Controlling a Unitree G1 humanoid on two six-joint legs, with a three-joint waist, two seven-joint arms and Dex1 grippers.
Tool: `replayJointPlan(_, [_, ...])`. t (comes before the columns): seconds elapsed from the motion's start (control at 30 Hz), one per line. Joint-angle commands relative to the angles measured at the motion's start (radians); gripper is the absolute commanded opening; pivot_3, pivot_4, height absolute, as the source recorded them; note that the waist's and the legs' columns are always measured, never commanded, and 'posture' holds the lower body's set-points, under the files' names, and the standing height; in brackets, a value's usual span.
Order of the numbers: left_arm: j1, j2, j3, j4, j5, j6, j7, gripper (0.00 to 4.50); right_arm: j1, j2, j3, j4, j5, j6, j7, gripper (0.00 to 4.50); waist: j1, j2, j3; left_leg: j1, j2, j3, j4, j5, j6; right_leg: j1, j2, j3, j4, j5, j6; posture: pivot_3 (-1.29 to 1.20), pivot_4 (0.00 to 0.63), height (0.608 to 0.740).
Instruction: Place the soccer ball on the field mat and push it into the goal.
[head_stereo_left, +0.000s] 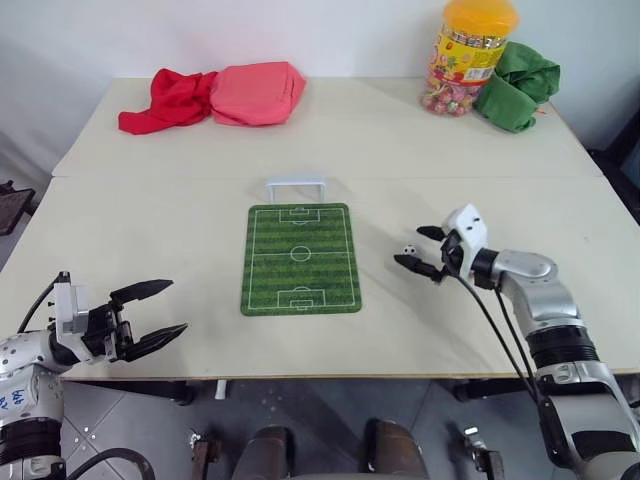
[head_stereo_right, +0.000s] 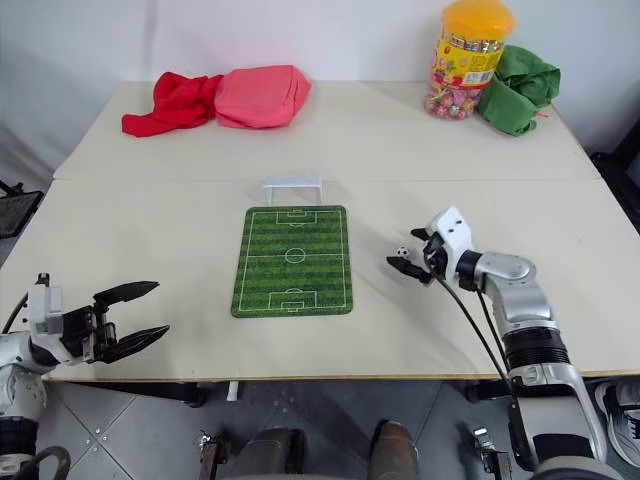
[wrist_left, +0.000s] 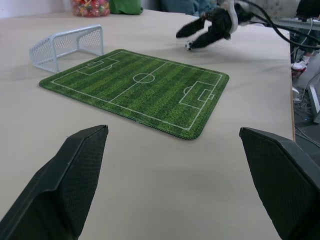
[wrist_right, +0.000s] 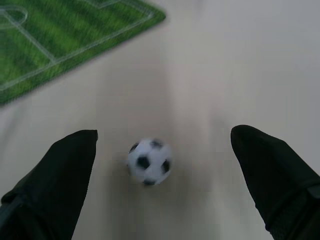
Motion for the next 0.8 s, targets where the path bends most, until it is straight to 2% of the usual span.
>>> replayJointPlan(0.03, [0.029,0.0,0.042,-0.047,-0.033,-0.009,0.002,4.5,-0.015,0.002,-0.001,0.031,-0.021,-0.052,0.022,4.49,-0.001,0.0,0.0,0.0,0.0,0.0,0.0,0.0,0.0,0.0,0.0,0.0,0.0,0.0,0.0,0.0,0.15,0.74])
replayJointPlan(0.07, [0.035,0.001,0.045,-0.051,-0.035,-0.009,0.004,4.5,-0.017,0.006,0.005,0.044,-0.028,-0.06,0.025,4.49,-0.001,0.0,0.0,0.0,0.0,0.0,0.0,0.0,0.0,0.0,0.0,0.0,0.0,0.0,0.0,0.0,0.15,0.74])
replayJointPlan(0.17, [0.042,0.001,0.05,-0.054,-0.034,-0.012,0.017,4.5,-0.022,0.017,0.011,0.071,-0.049,-0.093,0.026,3.93,-0.002,0.0,0.0,0.001,0.001,0.0,0.001,0.0,0.0,0.001,0.0,0.0,0.001,0.0,0.0,0.0,0.15,0.74])
replayJointPlan(0.47, [0.023,-0.002,0.053,-0.037,-0.032,-0.007,0.028,4.5,-0.05,0.042,-0.004,0.099,-0.06,-0.115,0.017,0.86,-0.001,0.0,0.0,0.001,0.001,0.0,0.003,0.0,0.0,0.001,0.001,0.001,0.002,0.0,-0.001,0.0,0.15,0.74])
replayJointPlan(0.67, [0.01,0.0,0.03,-0.029,-0.017,0.014,0.036,4.5,-0.064,0.029,-0.021,-0.029,-0.036,-0.043,0.015,0.84,-0.001,0.0,0.0,0.001,0.001,0.0,0.003,0.0,0.0,0.0,0.001,0.001,0.002,0.0,-0.001,0.0,0.15,0.74])
replayJointPlan(0.8, [-0.004,0.013,-0.005,-0.003,0.04,0.038,0.098,4.5,-0.057,0.018,0.024,-0.32,0.019,0.158,0.066,0.84,-0.002,0.001,0.001,0.0,0.002,0.001,0.002,0.0,0.0,-0.001,0.001,0.002,0.003,0.0,-0.001,0.0,0.15,0.74])
